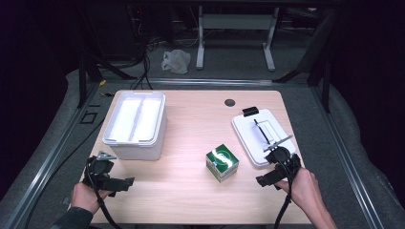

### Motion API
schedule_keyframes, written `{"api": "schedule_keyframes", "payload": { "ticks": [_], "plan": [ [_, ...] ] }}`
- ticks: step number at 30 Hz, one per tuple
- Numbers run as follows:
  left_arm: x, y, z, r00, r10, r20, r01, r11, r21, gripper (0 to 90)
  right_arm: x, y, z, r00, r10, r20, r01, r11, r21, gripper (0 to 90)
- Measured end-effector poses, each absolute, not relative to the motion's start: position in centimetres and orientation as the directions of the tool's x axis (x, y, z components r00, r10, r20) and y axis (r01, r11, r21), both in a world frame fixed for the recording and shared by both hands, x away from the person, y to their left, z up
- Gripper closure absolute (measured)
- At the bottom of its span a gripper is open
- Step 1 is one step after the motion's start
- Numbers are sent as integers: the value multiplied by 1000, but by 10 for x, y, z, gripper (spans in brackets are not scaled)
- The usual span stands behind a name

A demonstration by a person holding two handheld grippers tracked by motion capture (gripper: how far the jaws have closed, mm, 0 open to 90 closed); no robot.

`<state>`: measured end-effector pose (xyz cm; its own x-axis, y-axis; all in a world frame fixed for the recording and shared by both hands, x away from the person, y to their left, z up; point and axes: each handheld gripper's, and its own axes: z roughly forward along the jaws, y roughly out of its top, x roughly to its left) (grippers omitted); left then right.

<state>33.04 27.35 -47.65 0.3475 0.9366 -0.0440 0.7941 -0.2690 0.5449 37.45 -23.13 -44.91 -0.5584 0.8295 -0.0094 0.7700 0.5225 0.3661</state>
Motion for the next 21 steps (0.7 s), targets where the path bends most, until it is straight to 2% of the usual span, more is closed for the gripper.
{"api": "schedule_keyframes", "payload": {
  "ticks": [10,21],
  "plan": [
    [329,274,-478,339,940,-38,802,-268,533,0,395,-183,-440,-624,781,1,730,583,356,3],
    [326,278,-479,339,940,-37,806,-270,527,0,420,-135,-448,-674,738,34,709,632,313,0]
  ]
}}
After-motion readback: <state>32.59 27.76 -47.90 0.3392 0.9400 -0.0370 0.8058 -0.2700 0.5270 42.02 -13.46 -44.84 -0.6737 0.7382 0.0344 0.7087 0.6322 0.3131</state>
